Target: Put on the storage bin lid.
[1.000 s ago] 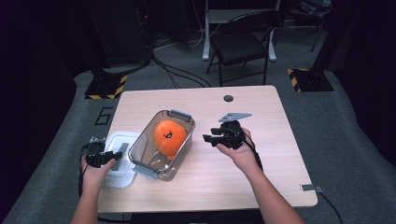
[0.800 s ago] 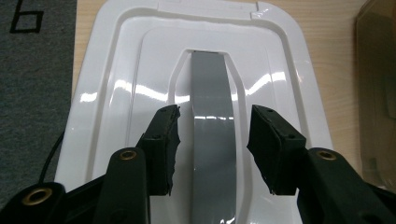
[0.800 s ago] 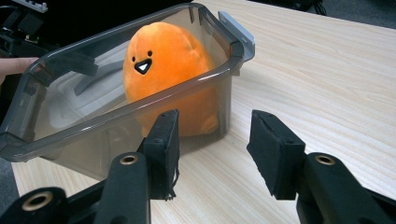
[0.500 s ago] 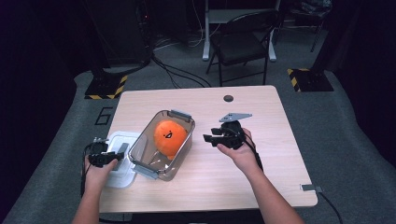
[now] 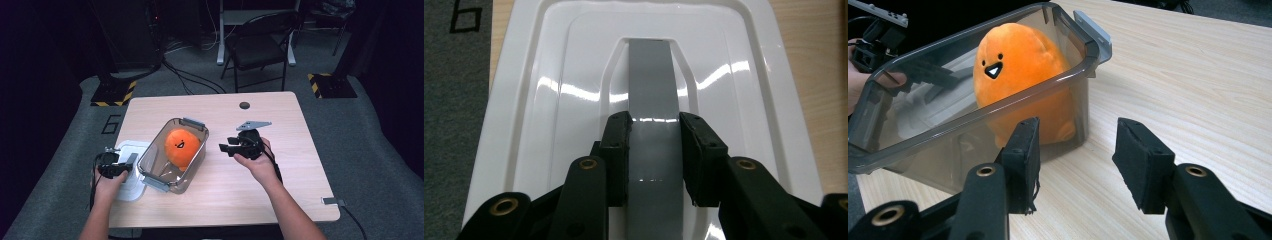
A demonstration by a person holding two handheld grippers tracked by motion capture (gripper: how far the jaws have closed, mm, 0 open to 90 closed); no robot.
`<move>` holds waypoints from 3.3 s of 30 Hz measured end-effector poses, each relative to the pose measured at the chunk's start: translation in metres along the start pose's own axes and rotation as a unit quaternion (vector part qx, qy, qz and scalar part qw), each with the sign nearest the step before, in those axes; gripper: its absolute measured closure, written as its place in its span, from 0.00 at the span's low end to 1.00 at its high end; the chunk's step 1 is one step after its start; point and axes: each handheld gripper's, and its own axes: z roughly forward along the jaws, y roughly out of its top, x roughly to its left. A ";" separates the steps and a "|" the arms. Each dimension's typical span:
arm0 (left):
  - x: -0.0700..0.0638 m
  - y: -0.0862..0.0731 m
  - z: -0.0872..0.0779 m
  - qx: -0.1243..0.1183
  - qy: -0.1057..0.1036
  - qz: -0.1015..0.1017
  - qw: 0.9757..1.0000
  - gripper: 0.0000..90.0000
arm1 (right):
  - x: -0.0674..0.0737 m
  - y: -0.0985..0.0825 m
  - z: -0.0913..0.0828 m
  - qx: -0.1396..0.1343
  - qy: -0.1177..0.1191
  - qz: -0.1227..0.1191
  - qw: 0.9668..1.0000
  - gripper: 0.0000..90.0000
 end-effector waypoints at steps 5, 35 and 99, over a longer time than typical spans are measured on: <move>0.001 0.002 -0.001 0.008 -0.006 -0.010 1.000 0.74 | 0.000 0.000 0.000 -0.001 0.004 0.002 1.000 0.58; 0.002 0.028 -0.042 0.005 -0.014 -0.008 1.000 0.74 | -0.007 -0.003 -0.004 -0.005 0.003 0.015 1.000 0.58; -0.113 0.108 -0.124 -0.029 -0.118 0.056 0.991 0.74 | -0.017 -0.002 -0.016 -0.023 -0.007 0.029 0.999 0.58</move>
